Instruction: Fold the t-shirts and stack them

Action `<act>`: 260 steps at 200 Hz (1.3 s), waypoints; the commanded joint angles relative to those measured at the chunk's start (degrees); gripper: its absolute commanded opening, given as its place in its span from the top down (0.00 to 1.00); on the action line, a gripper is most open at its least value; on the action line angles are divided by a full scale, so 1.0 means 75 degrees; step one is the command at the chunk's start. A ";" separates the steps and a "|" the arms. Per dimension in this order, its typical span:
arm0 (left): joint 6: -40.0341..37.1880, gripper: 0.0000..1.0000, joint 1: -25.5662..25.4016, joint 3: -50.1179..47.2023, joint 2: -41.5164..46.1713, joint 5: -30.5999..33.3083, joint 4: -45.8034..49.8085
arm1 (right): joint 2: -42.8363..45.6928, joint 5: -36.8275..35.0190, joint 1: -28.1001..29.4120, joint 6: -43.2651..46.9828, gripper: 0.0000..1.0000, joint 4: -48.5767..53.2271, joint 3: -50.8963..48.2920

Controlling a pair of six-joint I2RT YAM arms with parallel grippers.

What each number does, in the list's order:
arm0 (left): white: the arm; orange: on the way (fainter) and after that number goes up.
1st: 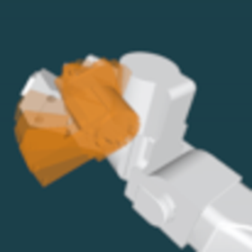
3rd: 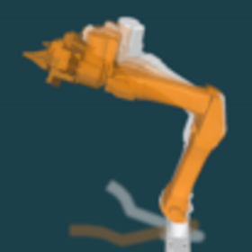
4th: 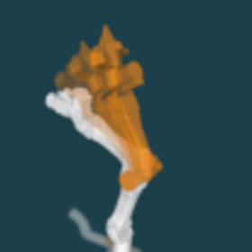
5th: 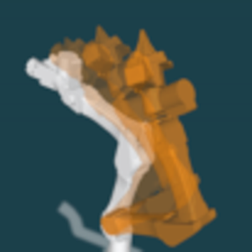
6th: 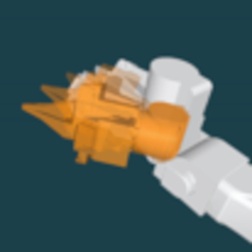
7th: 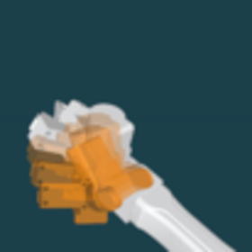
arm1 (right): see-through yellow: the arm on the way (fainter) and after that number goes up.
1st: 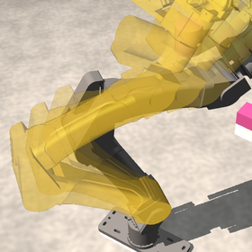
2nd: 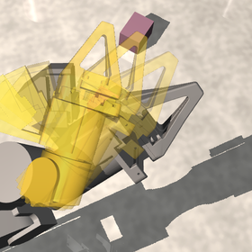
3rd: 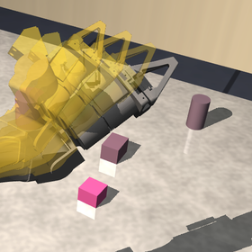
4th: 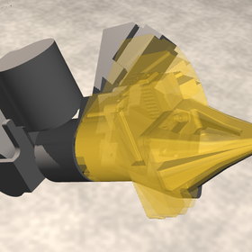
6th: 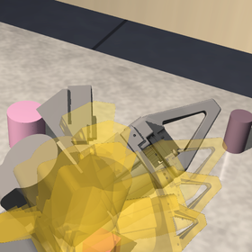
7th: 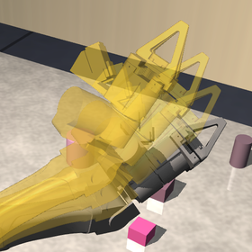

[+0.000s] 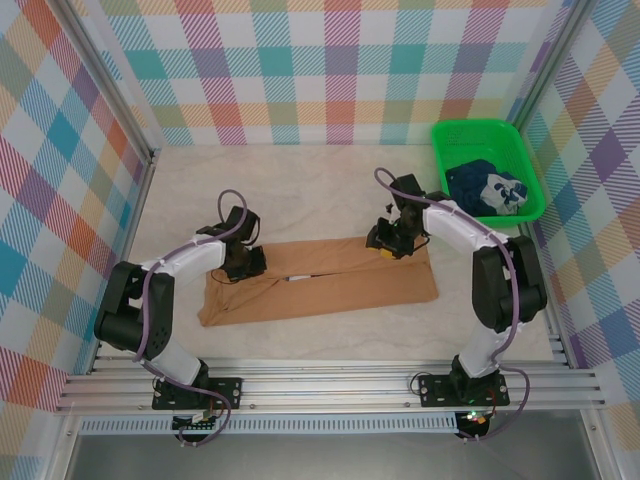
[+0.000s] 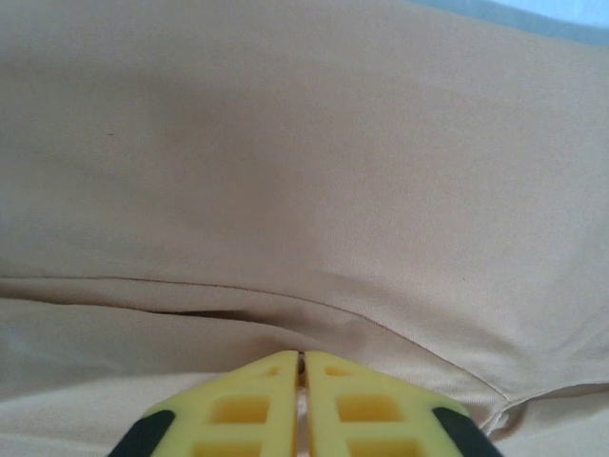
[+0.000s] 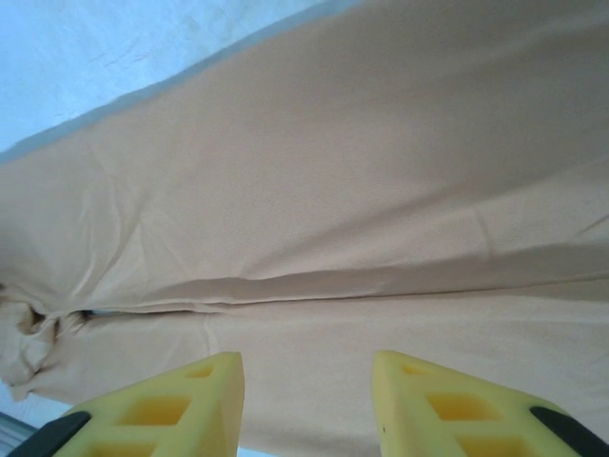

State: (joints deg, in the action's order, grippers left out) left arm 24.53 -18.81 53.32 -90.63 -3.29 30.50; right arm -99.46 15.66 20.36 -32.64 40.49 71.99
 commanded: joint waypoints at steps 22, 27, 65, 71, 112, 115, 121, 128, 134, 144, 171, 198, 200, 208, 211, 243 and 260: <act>-0.0034 1.00 -0.0234 -0.0051 0.0153 0.0261 0.0430 | 0.1050 0.1050 0.0062 -0.0555 0.59 -0.1080 -0.0441; -0.0034 1.00 -0.0246 -0.0054 0.0207 0.0274 0.0479 | 0.1128 0.1129 0.0063 -0.0641 0.59 -0.1204 -0.0526; 0.0113 1.00 -0.0337 -0.0155 0.0761 0.0185 0.0753 | 0.1424 0.1322 0.0062 -0.0990 0.59 -0.1507 -0.0911; 0.0160 1.00 -0.0357 -0.0198 0.0865 0.0133 0.0793 | 0.1443 0.1315 0.0063 -0.0997 0.59 -0.1502 -0.0932; 0.0569 1.00 -0.0445 -0.0626 0.1578 -0.0172 0.0872 | 0.1417 0.1291 0.0063 -0.0939 0.59 -0.1456 -0.0944; 0.0569 1.00 -0.0456 -0.0626 0.1621 -0.0095 0.0917 | 0.1405 0.1290 0.0055 -0.0933 0.59 -0.1456 -0.0943; 0.0571 1.00 -0.0457 -0.0614 0.1715 0.0066 0.0976 | 0.1392 0.1296 0.0060 -0.0927 0.59 -0.1464 -0.0947; 0.0557 0.92 -0.0448 -0.0585 0.1801 0.0267 0.0974 | 0.1390 0.1309 0.0060 -0.0932 0.59 -0.1484 -0.0960; 0.0522 0.78 -0.0440 -0.0530 0.1786 0.0350 0.0934 | 0.1390 0.1316 0.0062 -0.0941 0.59 -0.1496 -0.0972; 0.0378 0.63 -0.0405 -0.0336 0.1495 0.0395 0.0930 | 0.1379 0.1332 0.0063 -0.0947 0.59 -0.1519 -0.0999; 0.0113 0.58 -0.0399 0.0172 0.0465 0.0596 0.0873 | 0.1401 0.1317 0.0062 -0.0909 0.59 -0.1514 -0.1088; -0.0022 0.57 -0.0399 0.0518 -0.0179 0.0843 0.0939 | 0.1512 0.1270 0.0062 -0.0898 0.60 -0.1438 -0.1121; -0.0033 0.58 -0.0399 0.0528 -0.0207 0.0868 0.0929 | 0.1523 0.1268 0.0057 -0.0900 0.59 -0.1438 -0.1124; -0.0113 0.59 -0.0398 0.0553 -0.0306 0.0895 0.0894 | 0.1549 0.1254 0.0063 -0.0903 0.59 -0.1436 -0.1147; -0.0143 0.59 -0.0399 0.0572 -0.0356 0.0910 0.0894 | 0.1554 0.1245 0.0057 -0.0917 0.59 -0.1429 -0.1149; -0.0352 0.63 -0.0396 0.0724 -0.0672 0.1118 0.0859 | 0.1590 0.1257 0.0057 -0.0945 0.59 -0.1440 -0.1189; -0.0350 0.64 -0.0399 0.0833 -0.0741 0.1122 0.0878 | 0.1566 0.1268 0.0063 -0.0924 0.59 -0.1439 -0.1184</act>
State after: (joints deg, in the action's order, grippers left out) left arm 23.62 -21.71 57.43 -95.48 3.33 35.94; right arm -89.41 24.36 20.36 -39.09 29.56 63.86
